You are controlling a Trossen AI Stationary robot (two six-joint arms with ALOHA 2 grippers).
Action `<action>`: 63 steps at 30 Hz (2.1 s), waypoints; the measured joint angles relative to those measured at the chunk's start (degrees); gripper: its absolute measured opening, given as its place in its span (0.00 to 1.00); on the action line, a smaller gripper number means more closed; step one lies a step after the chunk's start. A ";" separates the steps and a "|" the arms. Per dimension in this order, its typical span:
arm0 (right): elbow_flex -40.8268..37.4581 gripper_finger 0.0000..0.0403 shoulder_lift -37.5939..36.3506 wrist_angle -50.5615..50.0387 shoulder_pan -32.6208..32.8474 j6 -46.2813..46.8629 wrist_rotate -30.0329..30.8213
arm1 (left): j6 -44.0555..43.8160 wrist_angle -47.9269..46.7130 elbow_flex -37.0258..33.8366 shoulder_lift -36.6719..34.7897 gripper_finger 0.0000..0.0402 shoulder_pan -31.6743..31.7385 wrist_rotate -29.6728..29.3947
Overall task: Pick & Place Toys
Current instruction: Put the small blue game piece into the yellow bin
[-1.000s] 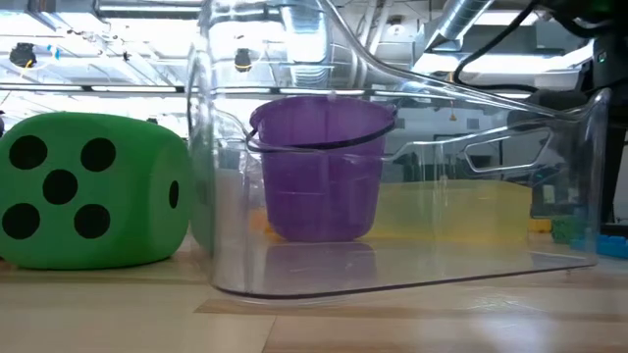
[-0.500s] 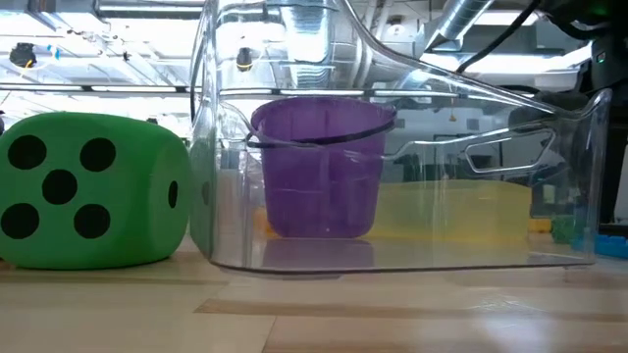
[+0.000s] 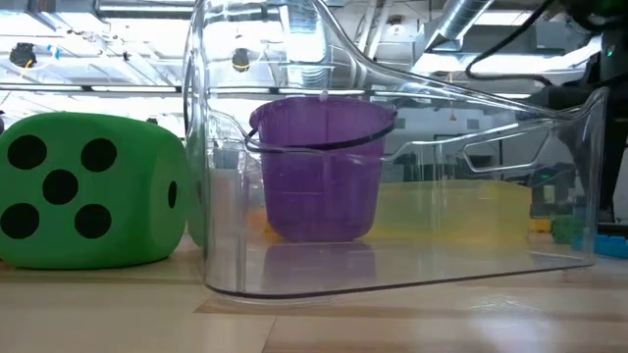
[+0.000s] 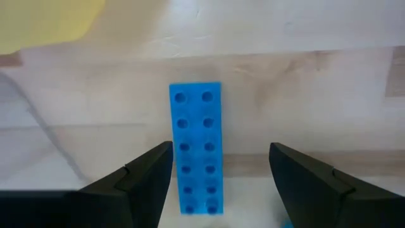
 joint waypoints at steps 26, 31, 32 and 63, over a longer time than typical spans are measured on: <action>-3.98 0.63 4.39 10.14 -0.39 1.97 -0.44 | -2.75 0.04 0.00 0.00 0.51 0.00 -1.75; -3.98 0.63 4.39 8.40 -0.01 1.98 -2.40 | -2.75 0.04 0.00 0.00 0.51 0.00 -2.06; -3.98 0.63 4.39 8.14 0.07 1.97 -2.80 | -2.75 0.02 0.00 0.00 0.51 0.00 -2.17; 0.36 0.32 3.44 -1.86 1.92 1.35 -1.31 | -2.75 0.02 0.00 0.00 0.51 0.00 -3.04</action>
